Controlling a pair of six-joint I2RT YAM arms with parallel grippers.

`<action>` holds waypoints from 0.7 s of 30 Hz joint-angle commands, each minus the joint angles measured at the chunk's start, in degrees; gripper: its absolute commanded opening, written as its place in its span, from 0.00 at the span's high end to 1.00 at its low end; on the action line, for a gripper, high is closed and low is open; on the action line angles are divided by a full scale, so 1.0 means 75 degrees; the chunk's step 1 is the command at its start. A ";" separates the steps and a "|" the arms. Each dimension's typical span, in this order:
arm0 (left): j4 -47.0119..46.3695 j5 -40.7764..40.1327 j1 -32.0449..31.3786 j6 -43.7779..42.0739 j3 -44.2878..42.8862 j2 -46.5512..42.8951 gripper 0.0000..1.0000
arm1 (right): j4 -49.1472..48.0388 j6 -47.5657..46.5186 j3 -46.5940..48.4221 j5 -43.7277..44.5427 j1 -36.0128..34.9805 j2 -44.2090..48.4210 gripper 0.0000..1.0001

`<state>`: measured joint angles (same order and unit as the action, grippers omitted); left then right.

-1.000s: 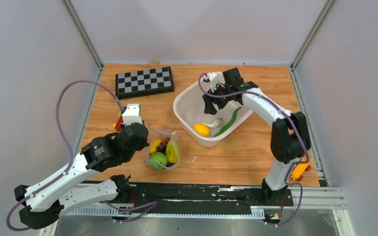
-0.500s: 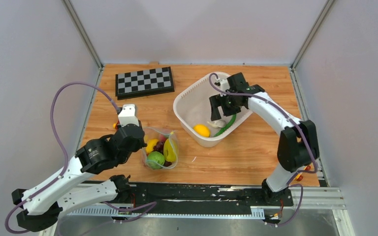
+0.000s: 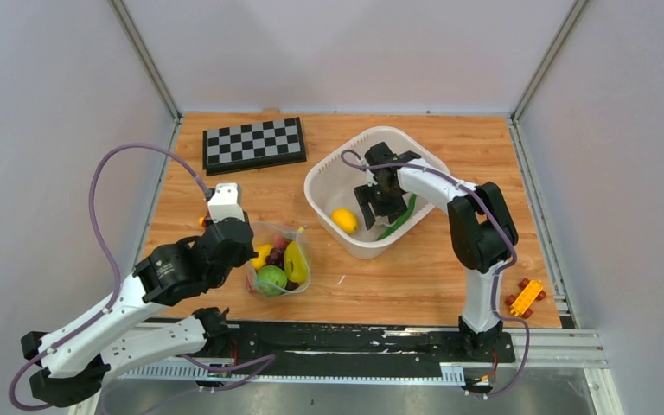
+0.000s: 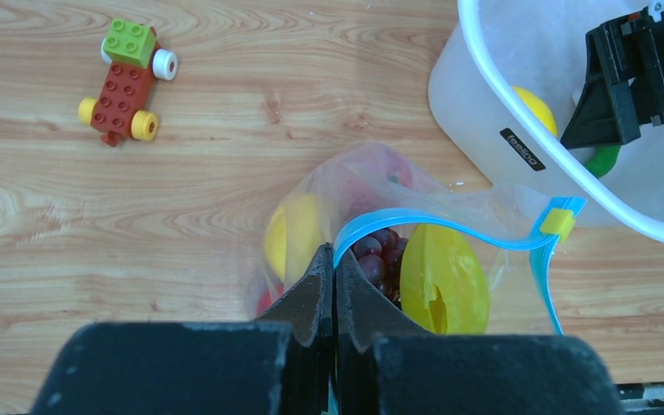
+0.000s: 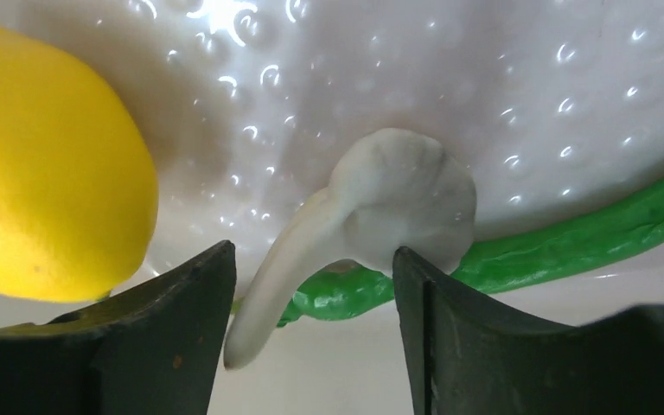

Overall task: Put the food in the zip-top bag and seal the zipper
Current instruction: Pick up the fake vegetable from the bin.

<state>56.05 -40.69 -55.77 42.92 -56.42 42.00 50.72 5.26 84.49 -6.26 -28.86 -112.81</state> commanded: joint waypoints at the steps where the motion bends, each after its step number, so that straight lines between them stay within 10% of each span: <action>1: -0.0081 -0.0173 0.0041 -0.0079 -0.0210 0.0140 0.99 | -0.0702 0.0390 0.0020 0.0349 -0.0036 -0.0154 0.36; 12: -0.0099 -0.0121 0.0043 0.0077 -0.0185 0.0047 0.99 | -0.1418 0.0343 0.0268 0.0305 0.0011 0.0560 0.92; 21: -0.0227 0.0204 0.0047 0.0147 -0.0182 0.0172 0.99 | -0.2058 0.0735 -0.0084 0.0123 0.0259 0.2051 0.95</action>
<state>55.92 -39.70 -55.72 43.13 -56.42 42.98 40.45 8.62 83.72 -4.60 -27.75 -104.16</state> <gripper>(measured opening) 0.011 0.122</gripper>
